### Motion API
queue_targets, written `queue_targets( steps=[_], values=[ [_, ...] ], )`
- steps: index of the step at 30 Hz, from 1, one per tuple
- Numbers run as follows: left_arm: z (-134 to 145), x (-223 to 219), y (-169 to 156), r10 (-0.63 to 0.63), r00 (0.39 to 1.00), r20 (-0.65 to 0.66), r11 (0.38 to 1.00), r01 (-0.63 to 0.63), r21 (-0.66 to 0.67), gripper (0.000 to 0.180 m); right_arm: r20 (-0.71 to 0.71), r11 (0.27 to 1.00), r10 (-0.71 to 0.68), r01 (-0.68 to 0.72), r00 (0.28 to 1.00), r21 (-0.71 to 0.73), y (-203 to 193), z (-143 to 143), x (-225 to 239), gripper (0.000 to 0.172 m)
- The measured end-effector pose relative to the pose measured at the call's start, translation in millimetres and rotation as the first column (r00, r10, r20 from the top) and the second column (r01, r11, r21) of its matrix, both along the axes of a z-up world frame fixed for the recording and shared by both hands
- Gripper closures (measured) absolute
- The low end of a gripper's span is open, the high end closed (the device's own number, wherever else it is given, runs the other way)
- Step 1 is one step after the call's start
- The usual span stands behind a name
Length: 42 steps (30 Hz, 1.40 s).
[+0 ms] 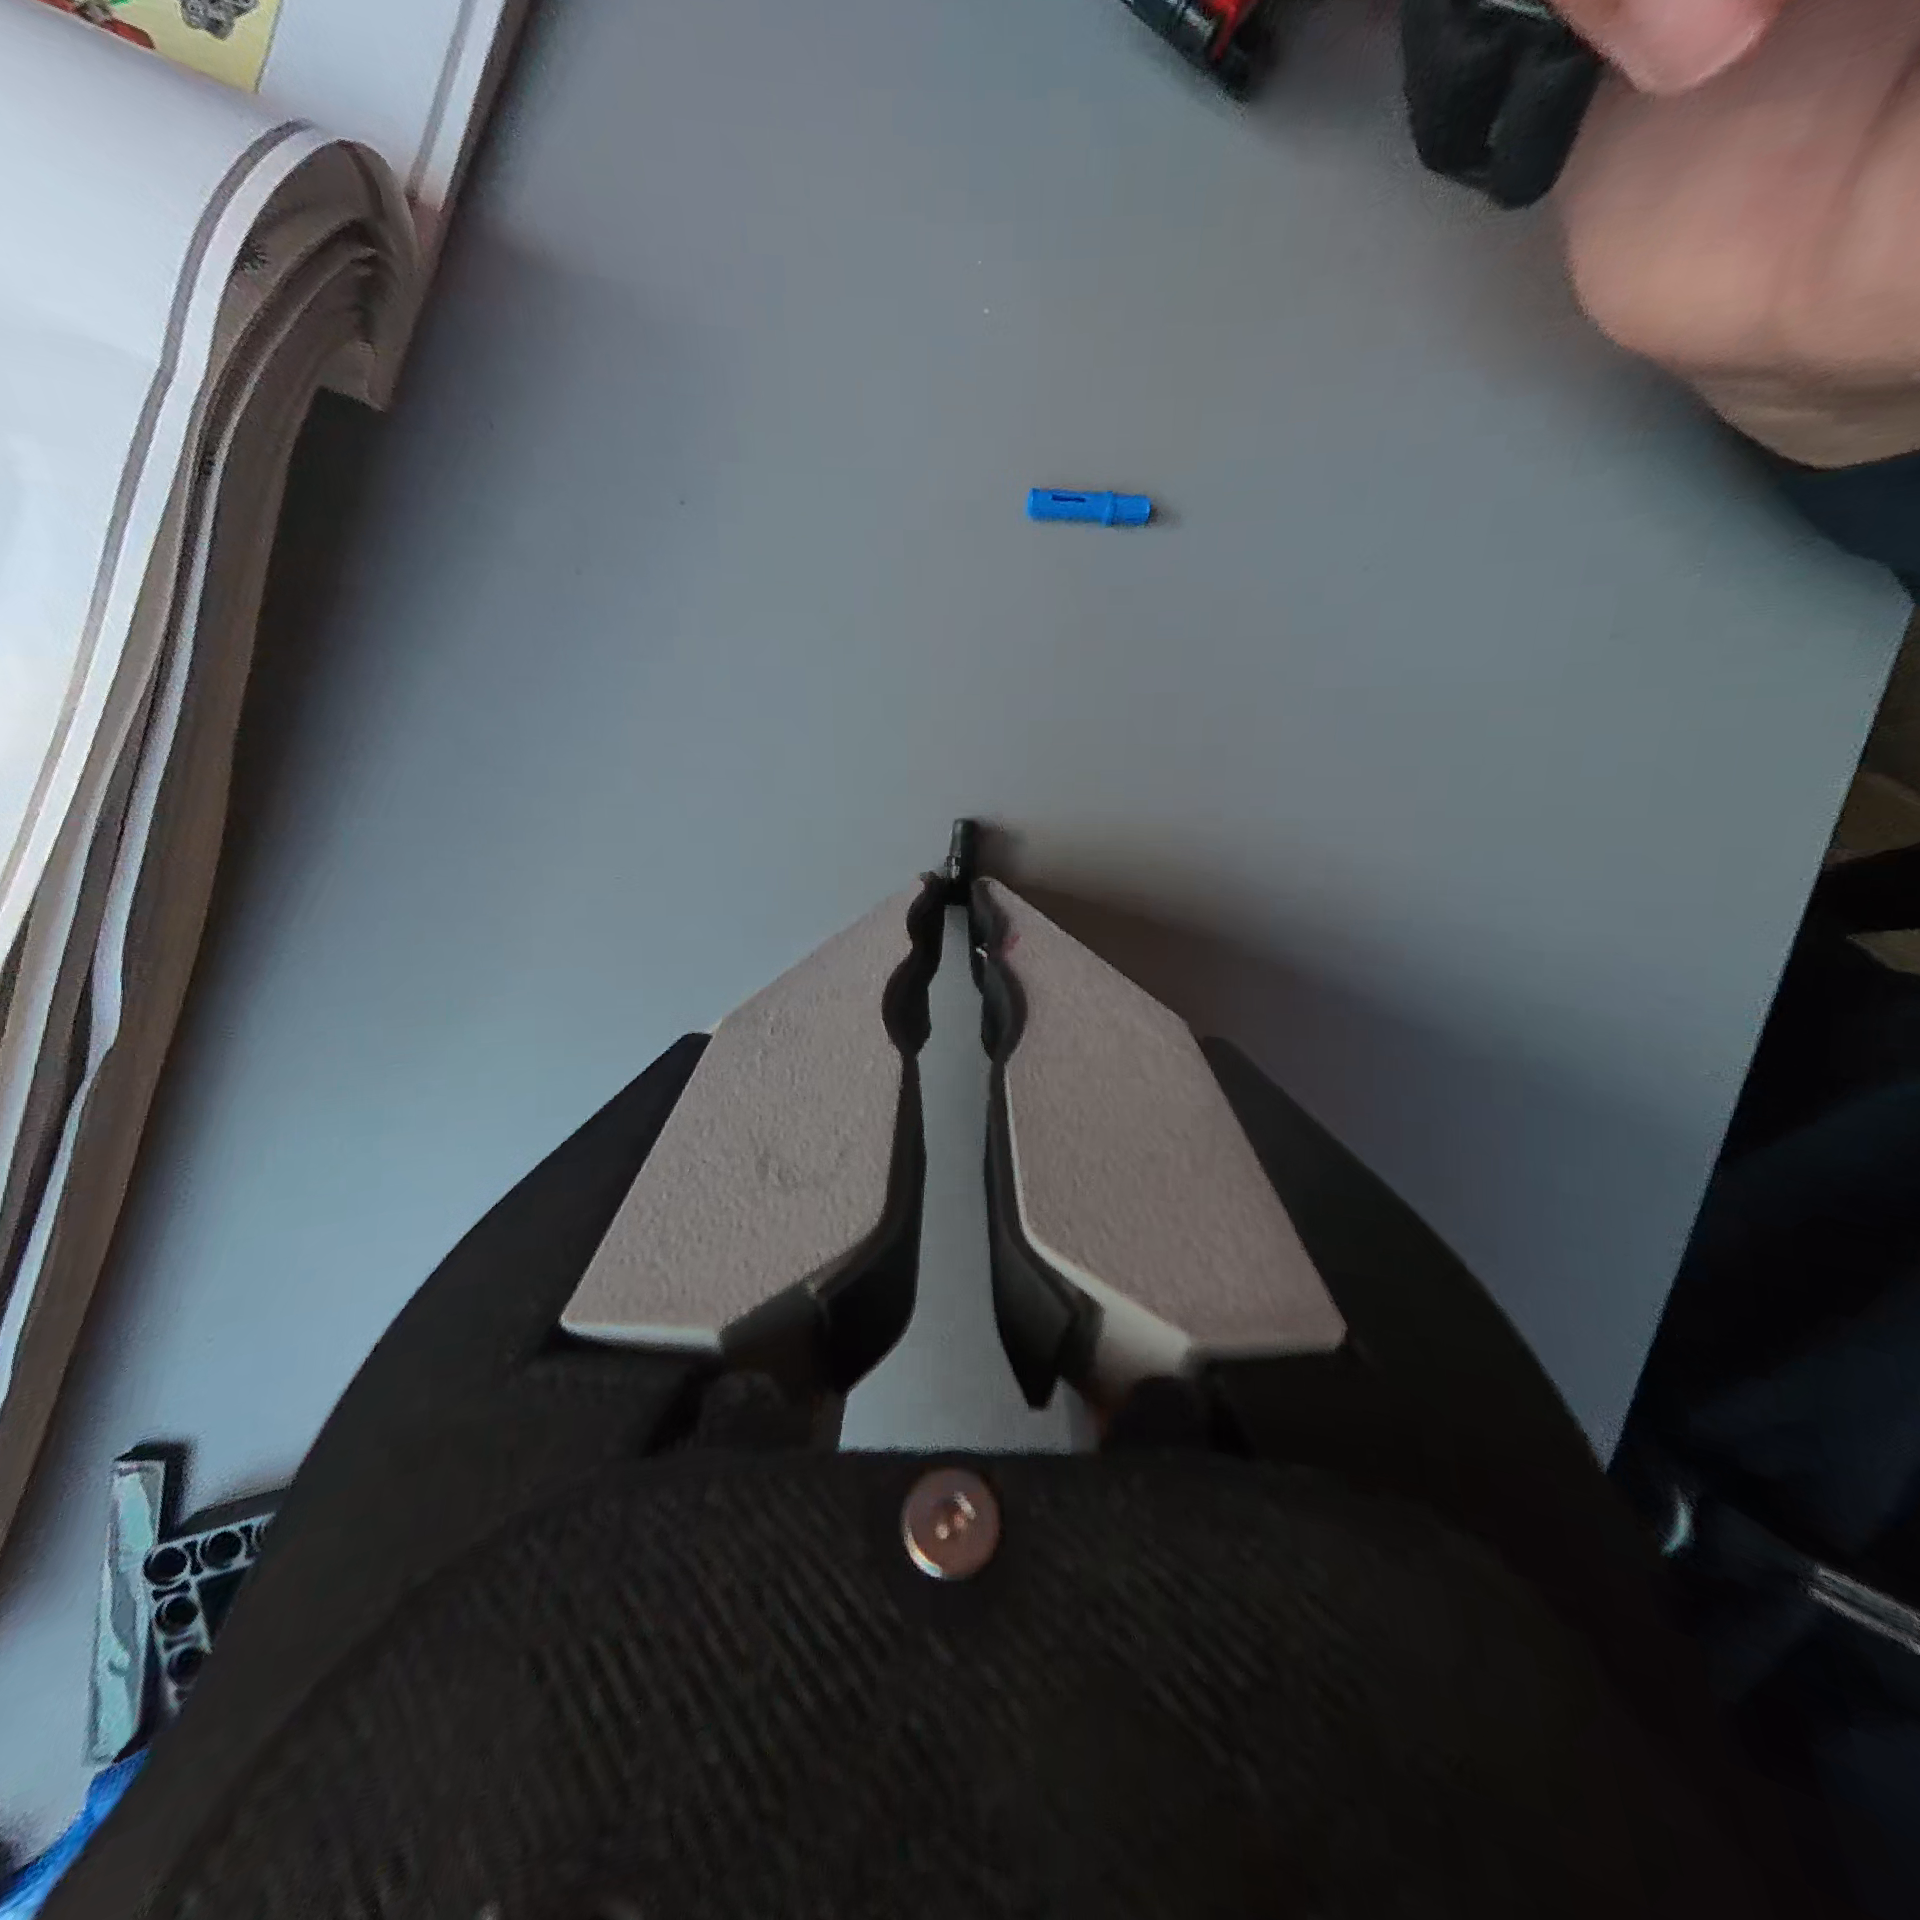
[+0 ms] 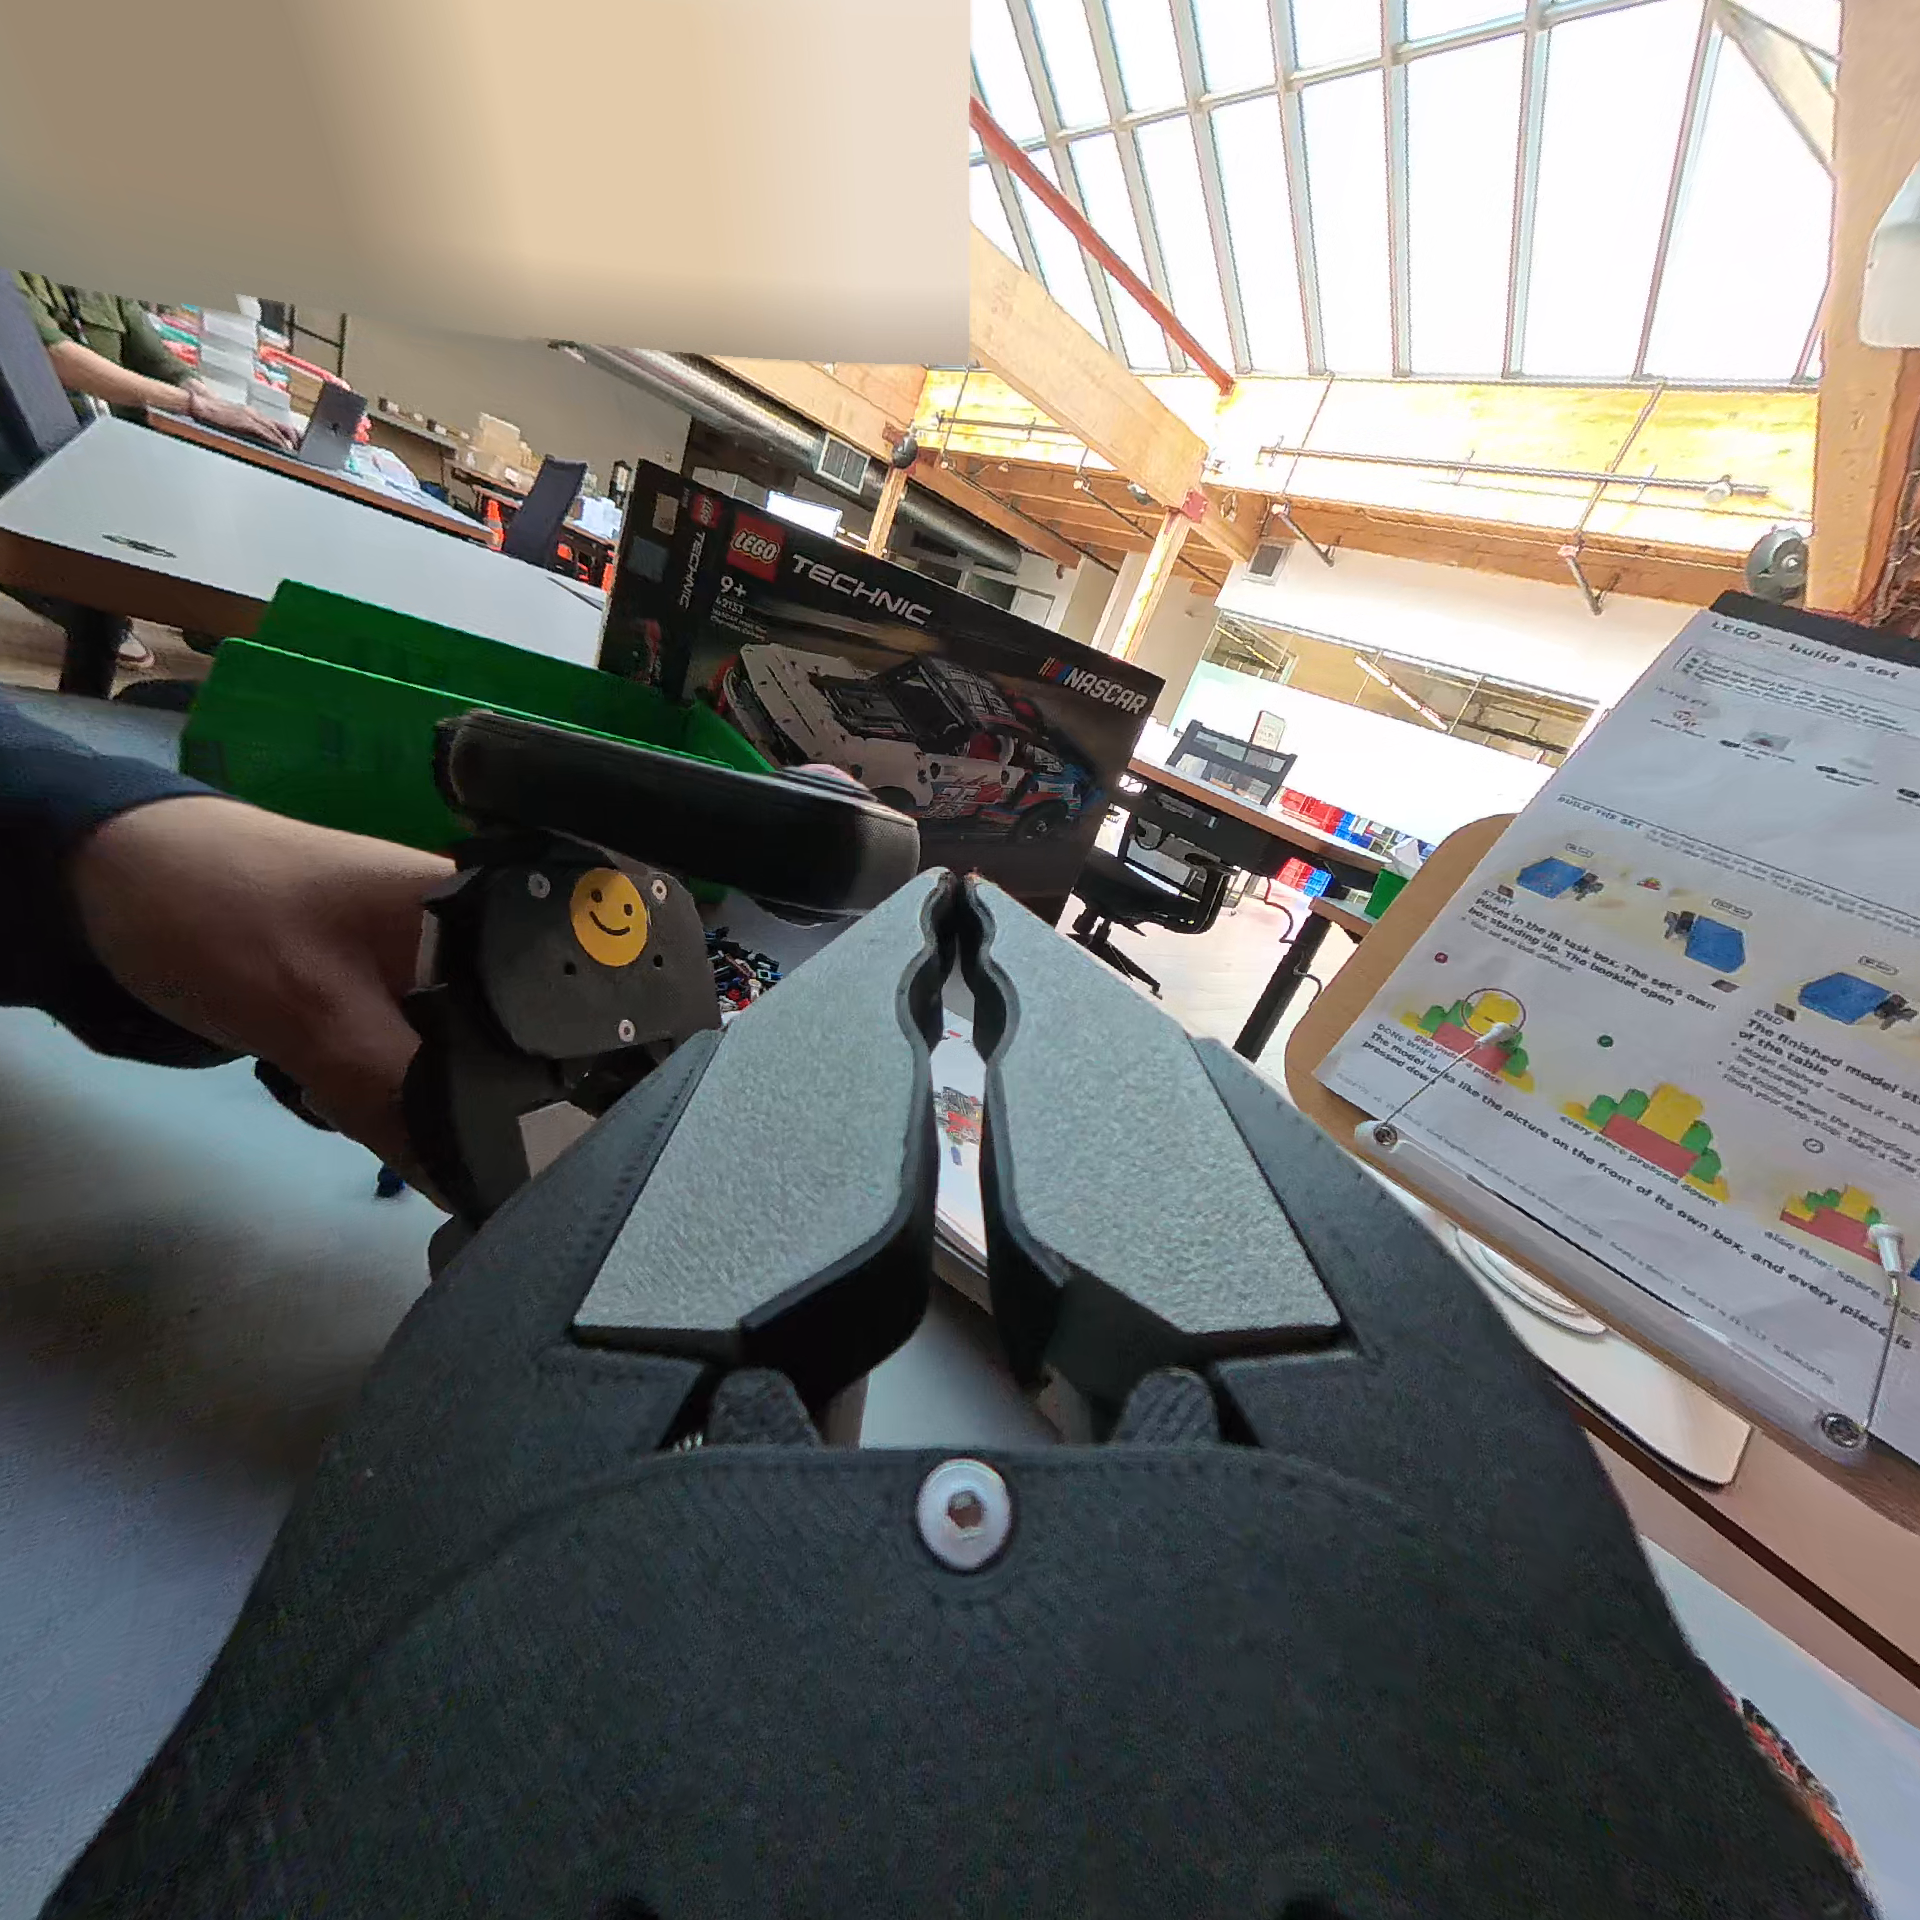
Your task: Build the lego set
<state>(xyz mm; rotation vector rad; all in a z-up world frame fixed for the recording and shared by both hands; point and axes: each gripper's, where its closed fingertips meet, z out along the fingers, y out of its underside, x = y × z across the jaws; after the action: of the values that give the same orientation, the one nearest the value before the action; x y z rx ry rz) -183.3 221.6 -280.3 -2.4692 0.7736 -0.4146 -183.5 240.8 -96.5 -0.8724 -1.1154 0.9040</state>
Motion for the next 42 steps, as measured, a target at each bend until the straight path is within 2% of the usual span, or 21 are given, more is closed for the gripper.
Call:
queue_targets(
  steps=[7, 10, 16, 20, 26, 32, 37, 42],
  values=[
    [9, -12, -3, 0.05, 0.998, 0.028, 0.999, -0.05, 0.008, 0.18, -0.013, 1.0, -0.011, 0.011, 1.0, 0.013, 0, 1, 3, 0.172],
    [22, -22, -7, 0.068, 0.995, 0.072, 0.997, -0.07, 0.028, 0.17, -0.021, 1.0, -0.016, 0.016, 1.0, -0.002, 4, 2, 7, 0.172],
    [46, -37, -12, 0.138, 0.98, 0.143, 0.979, -0.157, 0.132, 0.17, -0.02, 0.999, -0.019, 0.019, 1.0, -0.03, 6, -2, 19, 0.172],
    [49, -17, -37, 0.101, 0.97, 0.22, 0.965, -0.149, 0.215, 0.17, 0.025, 0.999, -0.007, 0.008, 1.0, -0.051, 1, -16, 18, 0.172],
    [53, -18, -61, 0.112, 0.965, 0.236, 0.884, -0.206, 0.42, 0.175, 0.085, 0.999, -0.005, 0.01, 0.996, -0.053, -2, -29, 12, 0.172],
    [63, -19, -59, 0.09, 0.939, 0.331, 0.862, -0.24, 0.447, 0.176, 0.124, 0.999, 0.004, 0.003, 0.992, -0.054, -4, -36, 7, 0.172],
    [71, -23, -59, 0.085, 0.947, 0.311, 0.824, -0.242, 0.512, 0.176, 0.196, 0.998, 0.028, -0.018, 0.98, -0.052, -7, -51, 5, 0.172],
    [81, -33, -58, 0.05, 0.97, 0.239, 0.778, -0.188, 0.6, 0.167, 0.23, 0.991, 0.071, -0.042, 0.971, -0.129, -7, -64, 6, 0.172]
  ],
)
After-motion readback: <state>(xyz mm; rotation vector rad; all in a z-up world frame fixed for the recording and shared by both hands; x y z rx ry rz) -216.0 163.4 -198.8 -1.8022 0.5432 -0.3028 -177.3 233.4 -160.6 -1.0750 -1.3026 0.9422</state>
